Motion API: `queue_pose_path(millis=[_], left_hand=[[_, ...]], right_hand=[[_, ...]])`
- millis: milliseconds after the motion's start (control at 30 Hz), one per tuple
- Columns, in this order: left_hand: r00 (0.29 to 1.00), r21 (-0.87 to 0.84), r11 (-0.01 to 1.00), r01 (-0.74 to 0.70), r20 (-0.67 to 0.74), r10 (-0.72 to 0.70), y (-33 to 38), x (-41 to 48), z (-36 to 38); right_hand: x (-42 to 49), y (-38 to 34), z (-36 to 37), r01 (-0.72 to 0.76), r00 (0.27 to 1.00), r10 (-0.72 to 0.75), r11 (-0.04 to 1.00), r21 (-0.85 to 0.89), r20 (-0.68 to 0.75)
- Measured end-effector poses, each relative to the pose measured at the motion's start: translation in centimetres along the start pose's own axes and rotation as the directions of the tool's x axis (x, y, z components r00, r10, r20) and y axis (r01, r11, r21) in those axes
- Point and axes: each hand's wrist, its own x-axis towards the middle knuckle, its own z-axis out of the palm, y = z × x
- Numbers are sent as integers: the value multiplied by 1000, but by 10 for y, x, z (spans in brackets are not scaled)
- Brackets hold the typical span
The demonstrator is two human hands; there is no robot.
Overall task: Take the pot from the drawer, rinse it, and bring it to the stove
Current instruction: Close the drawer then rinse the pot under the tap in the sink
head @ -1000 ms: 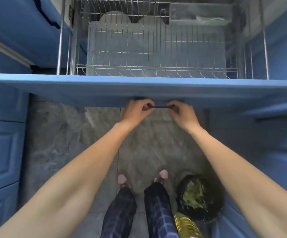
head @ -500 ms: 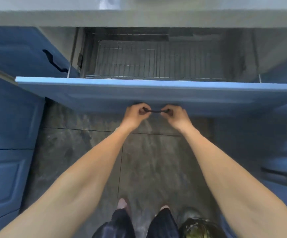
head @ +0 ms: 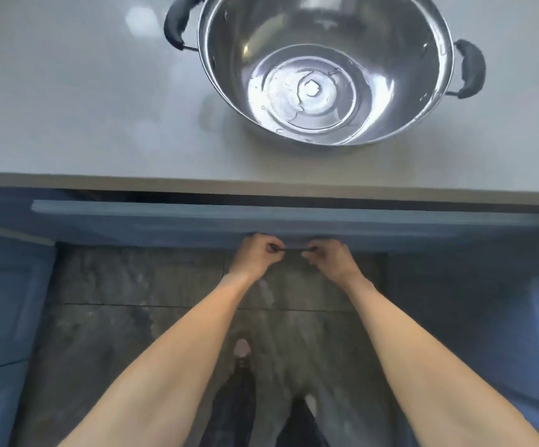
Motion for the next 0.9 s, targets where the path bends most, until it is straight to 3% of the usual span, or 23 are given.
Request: queue_pose_path(millis=[267,500,633,700,800,900], left_hand=[[1000,-32,999,25,20,-25,2,34,-12],[990,-32,991,132,55,-131,6,41,-15],[977,-10,987,158,146,-155,34,17,-23],[981,13,996,92,171,-93,58,-23,-44],[995,8,999,-54,-83,54,89,-101,-109],[874,-97,988,-116,-484,55,114,-138,-190]], right_hand=[[43,10,-17,13,998,-22,992,128,66],[51,7,-18,-32,995,10,975,221,98],[23,-18,-29,9,985,-16,999,44,171],[-20,-31,-54,50,983,-75,987,151,167],[-106,-46,-126,112,991,-130,905,410,17],[-148,-58,-216,199,958,-53,827,526,-280]])
